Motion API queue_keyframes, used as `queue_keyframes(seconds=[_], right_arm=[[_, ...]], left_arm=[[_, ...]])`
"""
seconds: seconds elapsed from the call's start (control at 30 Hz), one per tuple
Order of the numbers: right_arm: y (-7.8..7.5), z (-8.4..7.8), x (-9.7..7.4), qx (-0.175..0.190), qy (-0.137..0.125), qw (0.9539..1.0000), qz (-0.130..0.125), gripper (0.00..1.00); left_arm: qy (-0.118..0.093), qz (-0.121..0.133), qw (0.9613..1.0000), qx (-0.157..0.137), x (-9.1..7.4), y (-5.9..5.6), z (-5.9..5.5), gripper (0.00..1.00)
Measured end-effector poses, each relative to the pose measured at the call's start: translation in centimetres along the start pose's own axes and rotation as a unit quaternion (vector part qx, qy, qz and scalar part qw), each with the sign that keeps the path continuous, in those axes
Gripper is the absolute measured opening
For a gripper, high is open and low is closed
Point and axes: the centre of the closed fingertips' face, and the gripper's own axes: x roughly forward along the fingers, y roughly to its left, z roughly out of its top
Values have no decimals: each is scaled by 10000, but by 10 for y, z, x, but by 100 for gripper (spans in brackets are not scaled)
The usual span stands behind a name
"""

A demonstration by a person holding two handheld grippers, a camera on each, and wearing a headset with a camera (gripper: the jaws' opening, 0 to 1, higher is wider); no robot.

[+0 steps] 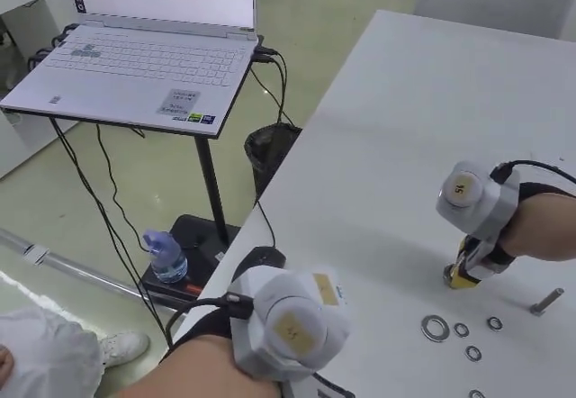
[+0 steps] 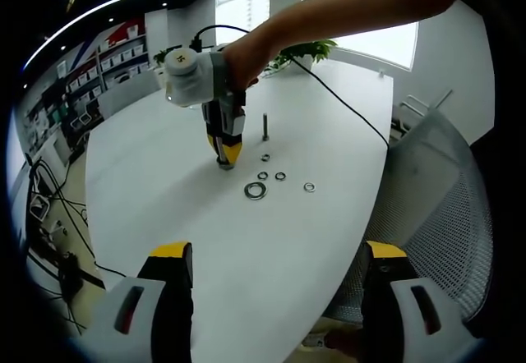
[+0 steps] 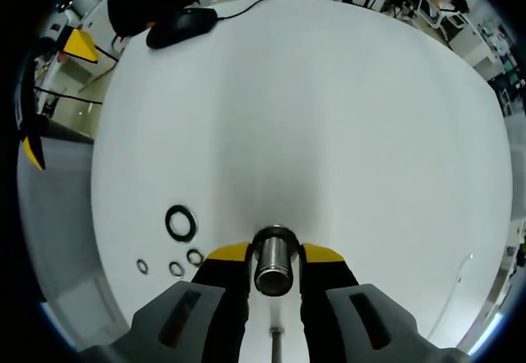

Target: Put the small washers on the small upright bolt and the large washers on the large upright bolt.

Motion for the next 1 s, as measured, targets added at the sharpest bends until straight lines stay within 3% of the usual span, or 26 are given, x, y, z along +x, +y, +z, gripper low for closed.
queue_keyframes(seconds=[0.67,1.0], right_arm=[[-4,-2,3,23,-83,10000,7,25],[-8,-1,-5,-22,-258,9997,3,36]], left_arm=[[15,-41,10000,41,2,-4,4,83],[5,-55,10000,53,3,-3,7,84]])
